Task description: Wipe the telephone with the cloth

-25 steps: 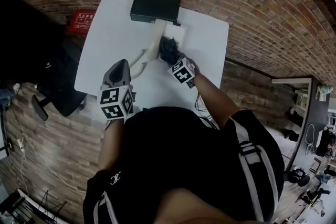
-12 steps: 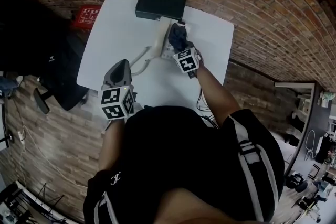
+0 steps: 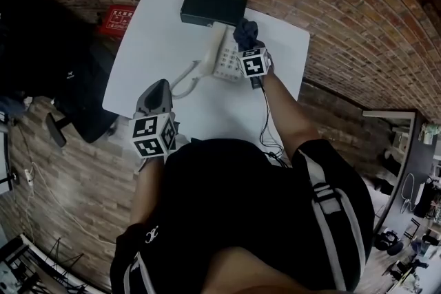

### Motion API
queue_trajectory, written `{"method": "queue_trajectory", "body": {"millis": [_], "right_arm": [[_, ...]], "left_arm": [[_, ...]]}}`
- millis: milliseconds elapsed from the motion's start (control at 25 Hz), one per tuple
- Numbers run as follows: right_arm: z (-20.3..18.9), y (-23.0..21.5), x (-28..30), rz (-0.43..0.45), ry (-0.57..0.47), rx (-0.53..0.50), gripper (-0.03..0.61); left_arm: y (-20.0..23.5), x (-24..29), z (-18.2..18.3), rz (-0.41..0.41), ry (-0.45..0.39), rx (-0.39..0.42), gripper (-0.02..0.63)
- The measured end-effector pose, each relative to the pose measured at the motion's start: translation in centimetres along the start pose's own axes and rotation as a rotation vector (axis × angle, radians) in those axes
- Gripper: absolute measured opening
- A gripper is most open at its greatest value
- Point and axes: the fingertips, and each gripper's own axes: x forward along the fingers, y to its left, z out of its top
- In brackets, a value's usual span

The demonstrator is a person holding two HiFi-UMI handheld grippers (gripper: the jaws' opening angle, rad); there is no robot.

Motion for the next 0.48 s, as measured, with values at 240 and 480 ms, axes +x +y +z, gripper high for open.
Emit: {"method": "queue_trajectory", "body": {"millis": [240, 480], "right_arm": [[-1.7, 1.8, -1.3, 0.081, -0.039, 0.178, 0.038], [-4.8, 5.0, -3.7, 0.151, -0.026, 0.273, 0.038]], "left_arm": [[-0.8, 0.5, 0.3, -0.027, -0.004, 0.016, 0.0], [-1.0, 0.5, 0.2, -0.044, -0.002, 0.023, 0.0]]}}
